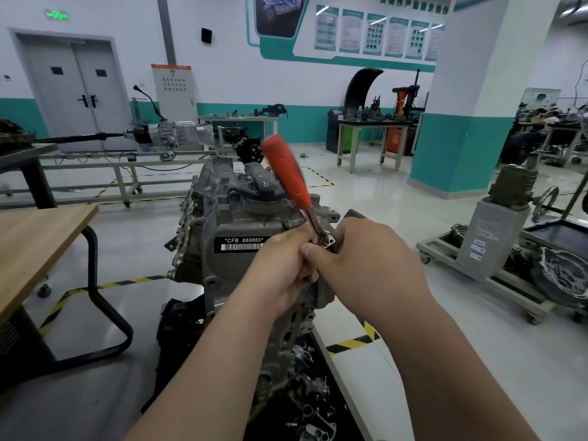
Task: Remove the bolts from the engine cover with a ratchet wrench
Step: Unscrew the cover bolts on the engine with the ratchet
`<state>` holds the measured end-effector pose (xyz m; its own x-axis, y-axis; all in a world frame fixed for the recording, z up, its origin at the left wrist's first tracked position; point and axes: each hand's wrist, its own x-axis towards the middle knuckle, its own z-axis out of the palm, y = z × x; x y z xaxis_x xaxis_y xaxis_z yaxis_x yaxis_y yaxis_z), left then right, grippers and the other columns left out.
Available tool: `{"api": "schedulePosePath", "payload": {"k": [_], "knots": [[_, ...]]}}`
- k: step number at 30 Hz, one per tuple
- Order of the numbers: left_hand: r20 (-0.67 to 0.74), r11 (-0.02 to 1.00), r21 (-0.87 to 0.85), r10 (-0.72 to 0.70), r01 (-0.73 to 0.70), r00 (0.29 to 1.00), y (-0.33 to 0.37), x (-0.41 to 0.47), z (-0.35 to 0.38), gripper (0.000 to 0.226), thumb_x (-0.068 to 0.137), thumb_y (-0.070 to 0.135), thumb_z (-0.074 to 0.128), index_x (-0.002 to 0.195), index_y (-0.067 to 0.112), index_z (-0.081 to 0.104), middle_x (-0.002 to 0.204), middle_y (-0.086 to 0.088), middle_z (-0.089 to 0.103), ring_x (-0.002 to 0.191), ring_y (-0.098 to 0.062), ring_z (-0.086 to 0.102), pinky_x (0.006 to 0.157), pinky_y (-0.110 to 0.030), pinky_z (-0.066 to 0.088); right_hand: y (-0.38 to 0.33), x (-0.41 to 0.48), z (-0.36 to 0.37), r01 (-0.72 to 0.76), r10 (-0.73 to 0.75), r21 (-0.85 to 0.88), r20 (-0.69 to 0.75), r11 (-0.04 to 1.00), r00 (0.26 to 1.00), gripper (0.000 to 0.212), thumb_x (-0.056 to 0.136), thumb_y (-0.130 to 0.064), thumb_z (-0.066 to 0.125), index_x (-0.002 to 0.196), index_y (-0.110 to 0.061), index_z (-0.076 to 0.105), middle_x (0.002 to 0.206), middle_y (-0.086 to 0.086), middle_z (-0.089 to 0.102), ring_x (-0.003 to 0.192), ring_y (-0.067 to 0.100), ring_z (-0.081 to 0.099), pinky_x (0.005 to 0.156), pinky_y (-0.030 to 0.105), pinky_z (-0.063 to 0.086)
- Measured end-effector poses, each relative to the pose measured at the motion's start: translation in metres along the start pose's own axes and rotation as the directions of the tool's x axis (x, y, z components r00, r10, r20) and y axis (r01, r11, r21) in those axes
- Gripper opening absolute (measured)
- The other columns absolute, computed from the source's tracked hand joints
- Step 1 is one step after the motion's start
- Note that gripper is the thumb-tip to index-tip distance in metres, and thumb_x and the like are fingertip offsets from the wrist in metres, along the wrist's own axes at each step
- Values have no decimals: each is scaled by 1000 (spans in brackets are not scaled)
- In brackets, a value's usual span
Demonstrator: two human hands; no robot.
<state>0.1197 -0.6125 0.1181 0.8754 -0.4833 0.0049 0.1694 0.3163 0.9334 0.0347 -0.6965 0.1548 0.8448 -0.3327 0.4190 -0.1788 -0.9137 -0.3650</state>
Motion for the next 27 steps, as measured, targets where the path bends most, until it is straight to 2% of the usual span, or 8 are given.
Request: {"api": "schedulePosePath", "payload": {"k": [4, 6, 9, 14, 16, 18, 21, 27], "knots": [[3, 1000, 5, 9, -9, 1000, -3, -1, -4, 22, 92, 28, 60, 74, 21, 69, 48, 5, 38, 37, -8, 31, 39, -20, 34, 5, -3, 10, -131, 89, 387, 125, 913, 988, 46, 90, -54, 47, 64, -17, 58, 56, 3, 66, 53, 18, 63, 55, 35, 54], [21, 1000, -6, 5, -4, 1000, -3, -1, -6, 33, 93, 32, 59, 63, 21, 67, 49, 4, 37, 37, -10, 31, 39, -21, 32, 5, -6, 16, -213, 120, 569, 197, 794, 973, 60, 94, -52, 42, 51, -12, 57, 49, 7, 64, 42, 18, 60, 49, 28, 52], [20, 1000, 9, -9, 9, 1000, 0, -1, -7, 26, 93, 35, 57, 83, 13, 66, 53, 0, 51, 37, -11, 45, 37, -18, 35, 2, -10, 29, -318, 174, 745, 268, 586, 948, 70, 97, -53, 38, 44, -13, 58, 43, 7, 57, 38, 19, 53, 49, 28, 45], [-5, 997, 50, -52, 52, 999, 1, -2, -8, 29, 93, 40, 57, 95, 12, 64, 57, -6, 43, 42, -15, 46, 39, -17, 38, -13, -19, 41, -494, 109, 866, 499, -76, 860, 54, 101, -48, 40, 62, -28, 70, 41, 1, 40, 31, 14, 34, 41, 24, 33], [25, 998, 34, -56, 55, 998, 2, -4, -8, 31, 93, 39, 56, 84, 14, 72, 55, -4, 51, 47, -15, 54, 43, -18, 44, -15, -20, 39, -531, 15, 783, 565, -325, 825, 51, 100, -50, 40, 73, -16, 65, 38, -2, 34, 28, 11, 29, 36, 21, 32], [47, 999, 38, -37, 35, 998, 2, -4, -9, 39, 95, 36, 54, 69, 18, 76, 55, -1, 60, 51, -13, 60, 47, -18, 48, -16, -20, 37, -555, -61, 674, 608, -487, 792, 50, 98, -51, 41, 78, -9, 60, 36, -5, 32, 26, 9, 28, 34, 18, 32], [53, 999, 47, -24, 21, 998, 2, -4, -10, 40, 94, 36, 54, 65, 20, 75, 60, -2, 60, 58, -13, 59, 55, -20, 51, -15, -22, 34, -569, -124, 578, 630, -585, 767, 52, 97, -51, 41, 77, -8, 61, 34, -6, 31, 25, 7, 28, 32, 17, 30], [44, 1000, 11, -21, 20, 999, 2, -4, -9, 41, 93, 34, 57, 58, 20, 72, 56, 1, 58, 52, -9, 57, 50, -17, 50, -16, -21, 35, -560, -97, 607, 624, -564, 775, 53, 98, -50, 38, 73, -9, 61, 35, -6, 30, 25, 7, 26, 33, 17, 30]]}}
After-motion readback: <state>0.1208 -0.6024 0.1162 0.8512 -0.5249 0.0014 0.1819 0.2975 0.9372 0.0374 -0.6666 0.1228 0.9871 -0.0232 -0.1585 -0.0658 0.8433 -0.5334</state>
